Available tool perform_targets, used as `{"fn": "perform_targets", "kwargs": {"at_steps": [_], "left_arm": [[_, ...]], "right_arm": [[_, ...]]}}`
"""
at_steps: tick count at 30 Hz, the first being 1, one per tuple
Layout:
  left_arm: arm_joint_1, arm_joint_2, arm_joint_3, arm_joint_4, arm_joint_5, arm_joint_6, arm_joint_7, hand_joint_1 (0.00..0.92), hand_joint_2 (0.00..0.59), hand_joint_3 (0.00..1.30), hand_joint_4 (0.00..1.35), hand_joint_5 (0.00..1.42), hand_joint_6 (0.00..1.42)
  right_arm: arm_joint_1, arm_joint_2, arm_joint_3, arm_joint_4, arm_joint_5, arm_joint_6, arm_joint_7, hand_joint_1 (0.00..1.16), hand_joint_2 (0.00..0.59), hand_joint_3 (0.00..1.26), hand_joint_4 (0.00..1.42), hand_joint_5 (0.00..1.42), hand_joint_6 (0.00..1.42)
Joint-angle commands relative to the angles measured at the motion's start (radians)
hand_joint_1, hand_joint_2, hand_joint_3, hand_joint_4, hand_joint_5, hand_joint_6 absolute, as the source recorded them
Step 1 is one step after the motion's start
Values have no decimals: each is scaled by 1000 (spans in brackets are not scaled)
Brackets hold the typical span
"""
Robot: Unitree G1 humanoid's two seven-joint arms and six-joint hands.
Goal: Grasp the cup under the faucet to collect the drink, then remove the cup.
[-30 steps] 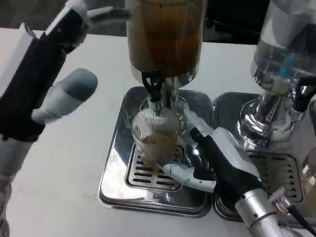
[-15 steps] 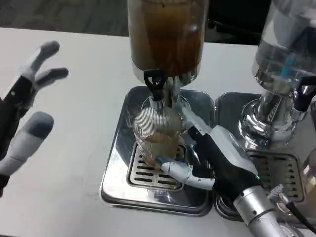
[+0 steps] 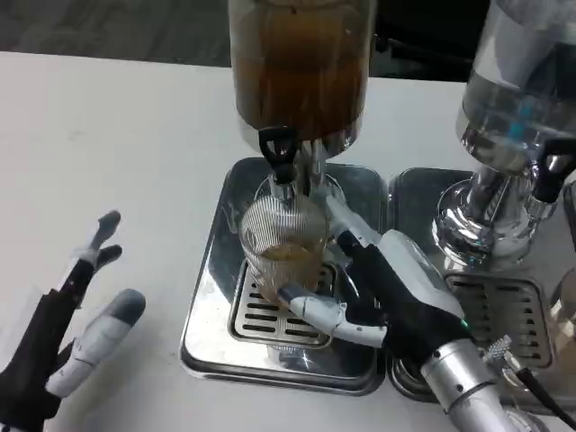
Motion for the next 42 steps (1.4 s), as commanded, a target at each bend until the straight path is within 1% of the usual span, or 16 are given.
{"fn": "perform_targets", "kwargs": {"at_steps": [1, 4, 7, 14, 16, 19, 22, 25, 29, 32, 33, 35, 42], "left_arm": [[-1, 19, -29, 38, 44, -32, 46, 0, 105, 6, 0, 100, 4], [-1, 18, -42, 54, 39, -35, 60, 0, 105, 3, 0, 97, 0], [-3, 27, -54, 60, 50, -35, 75, 0, 105, 0, 0, 94, 0], [-10, 39, -82, 66, 44, -34, 87, 0, 106, 2, 0, 85, 0], [-11, 40, -85, 64, 41, -35, 89, 0, 106, 3, 0, 83, 0], [-12, 41, -84, 64, 26, -34, 85, 0, 106, 4, 0, 82, 0], [-14, 44, -84, 63, 21, -34, 83, 0, 106, 4, 0, 82, 0], [-14, 44, -83, 57, 20, -32, 85, 0, 106, 9, 0, 82, 0], [-11, 44, -83, 56, 18, -30, 85, 0, 106, 12, 0, 81, 0], [-12, 41, -84, 59, 9, -30, 81, 0, 106, 13, 0, 81, 0], [-12, 40, -84, 59, 7, -30, 80, 0, 106, 14, 0, 81, 0], [-11, 40, -84, 56, 4, -28, 80, 0, 106, 14, 0, 81, 0], [-2, 40, -84, 51, -13, -23, 76, 0, 107, 17, 0, 81, 0]], "right_arm": [[-33, 17, -5, 27, 17, -13, 0, 451, 264, 0, 0, 0, 0], [-46, 25, -10, 40, 25, -17, -2, 451, 264, 0, 0, 0, 0], [-54, 34, -16, 55, 37, -14, 0, 451, 264, 0, 0, 0, 0], [-74, 47, -11, 89, 42, 6, 10, 452, 264, 0, 0, 0, 0], [-81, 50, -14, 101, 55, 8, 24, 452, 264, 0, 0, 0, 0], [-90, 51, -7, 106, 59, 17, 42, 452, 264, 0, 0, 0, 0], [-103, 71, -10, 125, 84, 39, 67, 452, 264, 0, 0, 0, 0], [-123, 91, -24, 155, 110, 58, 72, 456, 261, 0, 0, 0, 0], [-128, 100, -31, 171, 119, 48, 54, 501, 248, 0, 0, 0, 0], [-126, 104, -23, 187, 109, 32, 41, 527, 245, 0, 0, 0, 0], [-125, 105, -21, 191, 105, 28, 35, 541, 255, 0, 0, 0, 0], [-122, 109, -22, 198, 105, 23, 24, 580, 247, 0, 0, 0, 0], [-126, 114, -11, 212, 103, 1, 15, 629, 234, 0, 0, 0, 0]]}}
